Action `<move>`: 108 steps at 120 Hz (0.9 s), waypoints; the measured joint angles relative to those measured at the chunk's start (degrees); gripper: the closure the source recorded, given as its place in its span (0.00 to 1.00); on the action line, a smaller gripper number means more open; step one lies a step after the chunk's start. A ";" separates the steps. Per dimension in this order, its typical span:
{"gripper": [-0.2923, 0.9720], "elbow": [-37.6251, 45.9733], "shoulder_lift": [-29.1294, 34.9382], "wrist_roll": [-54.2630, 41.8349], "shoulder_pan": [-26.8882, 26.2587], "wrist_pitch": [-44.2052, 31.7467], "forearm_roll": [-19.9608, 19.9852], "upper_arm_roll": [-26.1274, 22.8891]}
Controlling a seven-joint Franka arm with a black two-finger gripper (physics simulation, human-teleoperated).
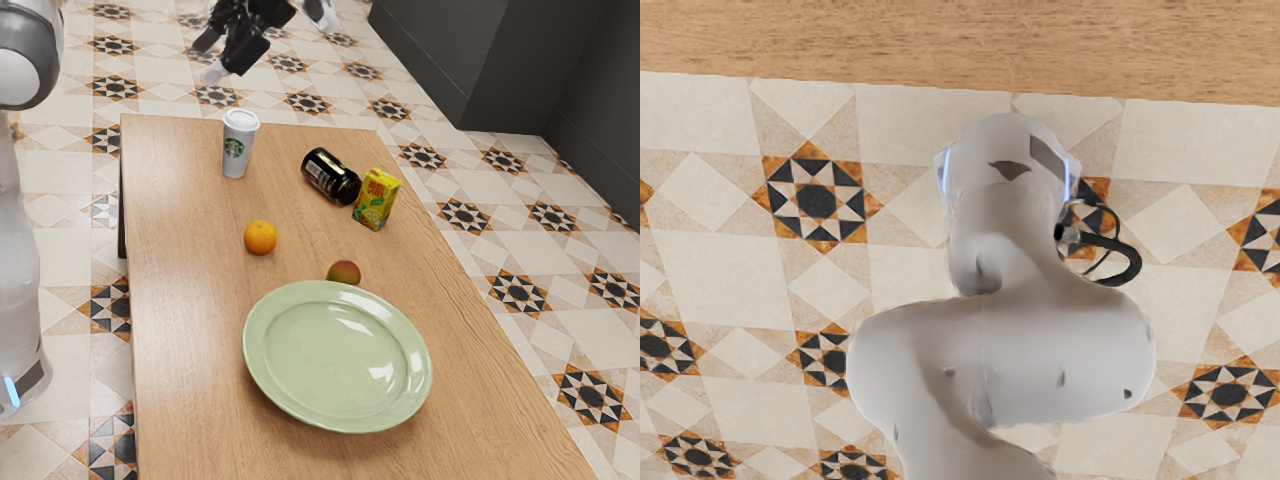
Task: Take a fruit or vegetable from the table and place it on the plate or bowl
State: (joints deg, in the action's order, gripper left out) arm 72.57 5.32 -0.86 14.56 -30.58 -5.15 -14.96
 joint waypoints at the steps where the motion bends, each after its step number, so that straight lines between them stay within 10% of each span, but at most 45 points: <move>1: 0.23 2.70 0.20 -0.08 0.38 -2.43 -0.35 -0.59; 33: 0.23 19.87 1.77 -1.52 2.90 -44.85 -4.79 -5.07; 65: 0.23 45.97 18.44 0.01 4.60 -58.56 -0.20 -1.75; 108: 0.23 54.39 17.60 -1.43 4.51 -69.62 3.39 4.96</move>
State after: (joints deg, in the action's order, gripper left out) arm 126.96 22.92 -2.29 19.07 -100.20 -1.76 -10.00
